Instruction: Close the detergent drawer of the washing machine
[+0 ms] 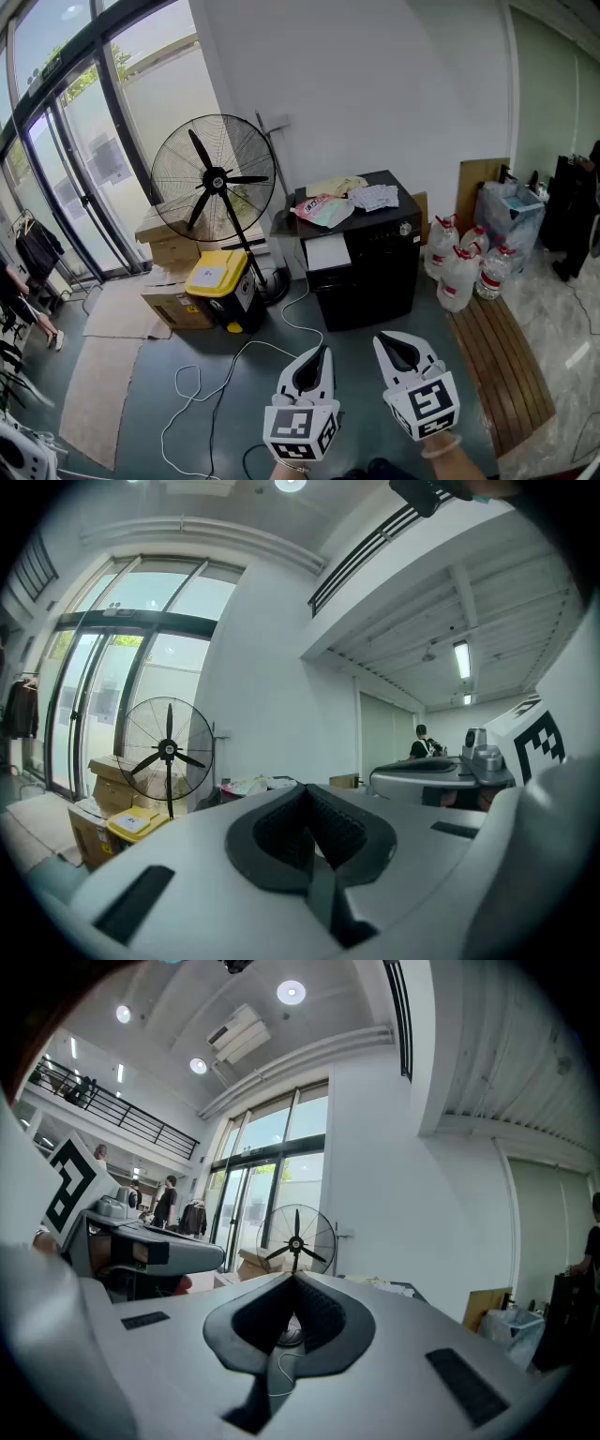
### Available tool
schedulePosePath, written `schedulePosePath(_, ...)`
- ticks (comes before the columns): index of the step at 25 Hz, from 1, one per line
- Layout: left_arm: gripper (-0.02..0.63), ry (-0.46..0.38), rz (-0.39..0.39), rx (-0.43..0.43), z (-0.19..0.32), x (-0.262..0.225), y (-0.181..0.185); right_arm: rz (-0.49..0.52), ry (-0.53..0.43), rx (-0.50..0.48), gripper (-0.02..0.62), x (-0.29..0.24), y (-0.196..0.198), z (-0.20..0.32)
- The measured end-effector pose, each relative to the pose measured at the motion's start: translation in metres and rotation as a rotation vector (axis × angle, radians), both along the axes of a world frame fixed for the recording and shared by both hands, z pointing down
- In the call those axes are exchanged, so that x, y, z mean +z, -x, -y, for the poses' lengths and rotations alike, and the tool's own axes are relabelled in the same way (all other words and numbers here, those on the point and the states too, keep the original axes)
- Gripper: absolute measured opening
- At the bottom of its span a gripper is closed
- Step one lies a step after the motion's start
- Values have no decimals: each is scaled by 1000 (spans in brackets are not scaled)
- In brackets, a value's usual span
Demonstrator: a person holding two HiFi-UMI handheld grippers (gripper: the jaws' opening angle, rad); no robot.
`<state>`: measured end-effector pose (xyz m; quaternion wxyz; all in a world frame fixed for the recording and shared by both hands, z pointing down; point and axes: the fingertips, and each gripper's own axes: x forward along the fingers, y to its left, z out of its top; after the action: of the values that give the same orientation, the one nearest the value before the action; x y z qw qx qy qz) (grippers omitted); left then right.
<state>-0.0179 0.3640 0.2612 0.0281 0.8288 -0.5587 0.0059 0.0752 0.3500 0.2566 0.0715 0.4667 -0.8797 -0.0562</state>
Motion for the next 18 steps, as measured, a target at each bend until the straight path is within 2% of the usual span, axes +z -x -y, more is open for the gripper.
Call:
schedulePosePath(6, 14, 1, -2, 1, 6, 2, -3, 14, -8, 20, 25, 1, -5, 5)
schedulePosePath(18, 14, 3, -5, -39, 36, 9, -22, 15, 16, -21, 25, 14, -22, 32)
